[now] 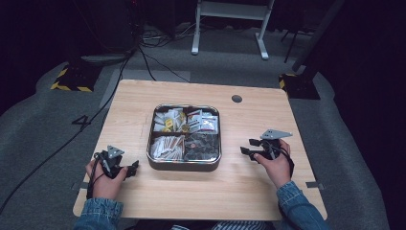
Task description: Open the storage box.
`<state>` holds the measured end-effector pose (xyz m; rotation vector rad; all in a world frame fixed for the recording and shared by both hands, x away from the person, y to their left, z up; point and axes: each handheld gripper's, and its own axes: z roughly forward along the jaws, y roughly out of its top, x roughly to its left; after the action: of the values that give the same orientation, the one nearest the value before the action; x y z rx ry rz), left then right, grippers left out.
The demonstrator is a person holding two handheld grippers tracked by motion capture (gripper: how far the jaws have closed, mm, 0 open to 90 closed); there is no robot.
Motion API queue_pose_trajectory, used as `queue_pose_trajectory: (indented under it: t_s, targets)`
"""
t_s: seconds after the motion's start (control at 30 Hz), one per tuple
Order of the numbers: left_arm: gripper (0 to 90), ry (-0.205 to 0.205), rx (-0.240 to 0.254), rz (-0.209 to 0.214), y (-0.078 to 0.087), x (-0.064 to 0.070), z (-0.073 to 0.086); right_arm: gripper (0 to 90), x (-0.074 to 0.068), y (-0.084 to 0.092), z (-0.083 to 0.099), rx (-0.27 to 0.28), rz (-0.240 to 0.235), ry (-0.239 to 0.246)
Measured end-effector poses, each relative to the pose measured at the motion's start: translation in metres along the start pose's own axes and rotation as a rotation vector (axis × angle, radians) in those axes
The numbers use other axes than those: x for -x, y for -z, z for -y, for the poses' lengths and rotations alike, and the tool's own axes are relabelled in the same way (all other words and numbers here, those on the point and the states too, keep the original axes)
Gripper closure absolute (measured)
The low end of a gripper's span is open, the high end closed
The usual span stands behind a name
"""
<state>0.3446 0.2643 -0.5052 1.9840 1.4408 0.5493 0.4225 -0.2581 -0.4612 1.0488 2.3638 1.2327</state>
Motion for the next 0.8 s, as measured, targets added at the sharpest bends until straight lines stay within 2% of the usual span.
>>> queue_pose_trajectory:
  t_s: [0.27,0.33,0.47,0.67,0.8]
  targets:
    - [15.4,0.000,0.000,0.000,0.000,0.000,0.000,41.3,-0.005,0.008,-0.015,0.050,-0.043,0.013]
    - [15.4,0.000,0.000,0.000,0.000,0.000,0.000,40.8,-0.008,0.010,-0.019,0.091,-0.073,0.017]
    - [15.4,0.000,0.000,0.000,0.000,0.000,0.000,40.5,-0.010,0.011,-0.024,0.118,-0.091,0.021]
    - [15.4,0.000,0.000,0.000,0.000,0.000,0.000,39.8,-0.016,0.009,-0.035,0.129,-0.124,0.026]
    - [15.3,-0.002,0.001,0.001,0.000,0.000,0.000,37.9,-0.020,0.005,-0.043,0.143,-0.132,0.051]
